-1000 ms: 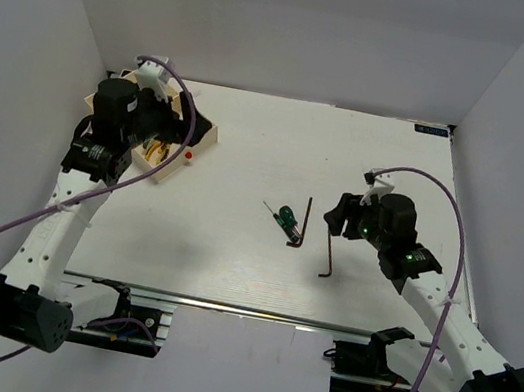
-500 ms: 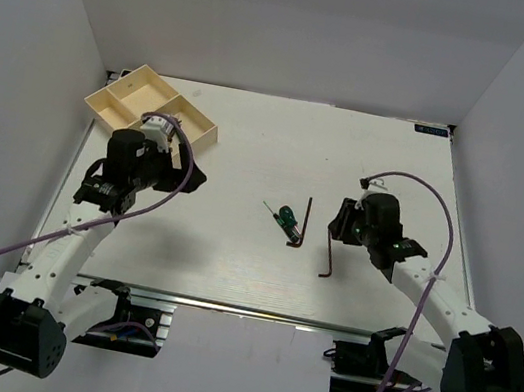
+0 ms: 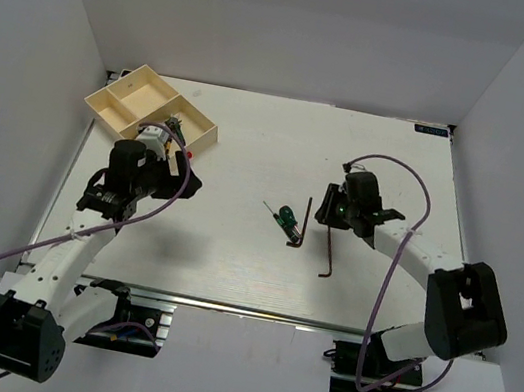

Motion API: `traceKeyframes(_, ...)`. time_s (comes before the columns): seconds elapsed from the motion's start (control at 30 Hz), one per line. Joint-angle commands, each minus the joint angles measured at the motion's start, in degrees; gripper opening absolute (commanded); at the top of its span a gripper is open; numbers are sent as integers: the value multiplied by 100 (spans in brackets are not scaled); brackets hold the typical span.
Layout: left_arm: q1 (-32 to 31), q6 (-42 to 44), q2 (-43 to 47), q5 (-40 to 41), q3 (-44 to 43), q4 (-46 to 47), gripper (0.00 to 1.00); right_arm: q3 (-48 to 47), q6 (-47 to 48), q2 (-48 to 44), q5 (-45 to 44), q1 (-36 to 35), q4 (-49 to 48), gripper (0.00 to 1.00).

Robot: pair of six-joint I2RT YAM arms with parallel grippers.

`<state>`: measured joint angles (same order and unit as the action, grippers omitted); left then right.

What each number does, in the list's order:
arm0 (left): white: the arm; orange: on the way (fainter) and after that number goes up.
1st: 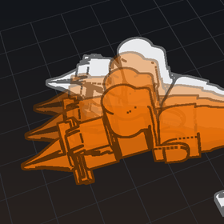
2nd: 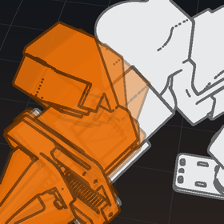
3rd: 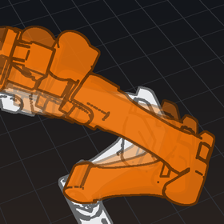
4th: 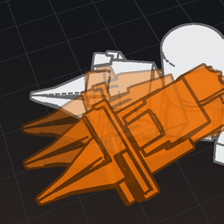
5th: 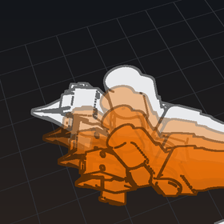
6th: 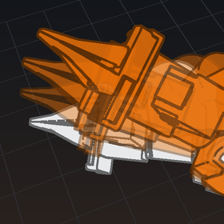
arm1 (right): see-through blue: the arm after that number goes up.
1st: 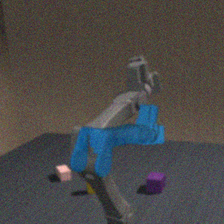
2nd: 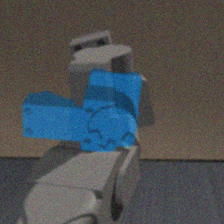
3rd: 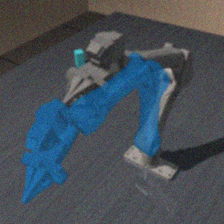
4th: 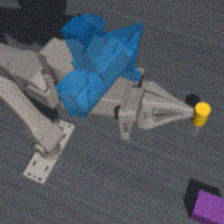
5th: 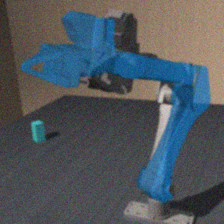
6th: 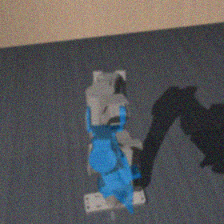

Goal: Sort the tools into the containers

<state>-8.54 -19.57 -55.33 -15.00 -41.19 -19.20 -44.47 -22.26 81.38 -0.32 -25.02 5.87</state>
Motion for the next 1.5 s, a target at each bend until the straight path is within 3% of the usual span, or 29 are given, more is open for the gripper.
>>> traceKeyframes(0.0,-17,-20,286,384,-65,4,98,-553,-156,446,94,-188,-104,40)
traceKeyframes(0.27,-17,-55,269,420,-73,-110,98,-1143,-331,1379,-442,-443,300,41)
traceKeyframes(0.8,-17,-91,216,402,-126,-207,98,-1829,-384,2285,-953,-742,1259,37)
traceKeyframes(1.1,36,-73,233,340,-109,-198,98,-1863,-428,2522,-1058,-768,1636,21)
traceKeyframes(1.2,36,-82,225,332,-109,-216,98,-1934,-419,2698,-1084,-777,1777,9)
traceKeyframes(1.23,36,-73,251,358,-100,-207,98,-1934,-411,2733,-1111,-768,1777,0)
traceKeyframes(1.47,36,-82,268,358,-100,-216,98,-1969,-148,2532,-1629,-759,1786,0)
